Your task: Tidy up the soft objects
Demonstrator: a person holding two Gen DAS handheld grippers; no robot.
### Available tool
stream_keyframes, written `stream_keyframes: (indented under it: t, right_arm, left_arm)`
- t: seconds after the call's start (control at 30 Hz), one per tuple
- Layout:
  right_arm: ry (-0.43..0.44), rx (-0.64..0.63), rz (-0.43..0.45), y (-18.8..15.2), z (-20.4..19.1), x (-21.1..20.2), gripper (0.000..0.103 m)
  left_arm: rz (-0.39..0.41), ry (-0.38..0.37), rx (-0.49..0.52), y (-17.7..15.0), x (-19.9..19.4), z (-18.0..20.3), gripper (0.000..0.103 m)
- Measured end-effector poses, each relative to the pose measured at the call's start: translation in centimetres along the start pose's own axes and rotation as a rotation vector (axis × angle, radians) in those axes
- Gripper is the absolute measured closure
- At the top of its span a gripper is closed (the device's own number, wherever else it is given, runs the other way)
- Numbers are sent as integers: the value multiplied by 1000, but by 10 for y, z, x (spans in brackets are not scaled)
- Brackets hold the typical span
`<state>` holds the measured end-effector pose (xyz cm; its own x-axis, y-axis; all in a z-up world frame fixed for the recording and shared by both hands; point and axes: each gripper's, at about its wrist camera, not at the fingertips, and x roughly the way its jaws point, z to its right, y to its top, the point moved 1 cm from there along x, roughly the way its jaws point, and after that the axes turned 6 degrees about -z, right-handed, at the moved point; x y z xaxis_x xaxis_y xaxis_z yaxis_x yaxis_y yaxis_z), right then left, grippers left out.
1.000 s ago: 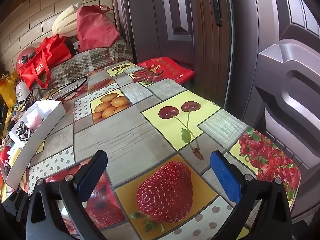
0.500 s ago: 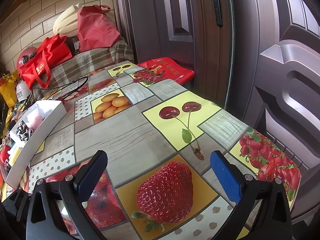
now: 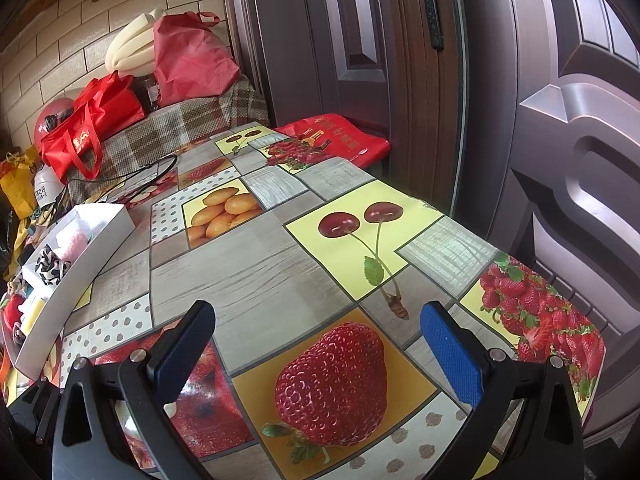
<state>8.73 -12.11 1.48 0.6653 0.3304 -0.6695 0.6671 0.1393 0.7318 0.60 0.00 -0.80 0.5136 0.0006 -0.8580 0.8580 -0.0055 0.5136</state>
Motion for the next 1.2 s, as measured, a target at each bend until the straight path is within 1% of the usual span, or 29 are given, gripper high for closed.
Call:
stream_keyframes:
  t: [0.43,0.77,0.93,1.2]
  right_arm:
    - [13,1,-14,-1,-2,1,0]
    - [79,51,-74,-2,6,9,0]
    - [84,54,-81,-3,5,9,0]
    - [93,68,-117,-2,6,15,0]
  left_arm:
    - [0,0,0,0,0,0,1]
    - [0,0,0,0,0,0,1]
    - [0,0,0,0,0,0,1]
    - [0,0,0,0,0,0,1]
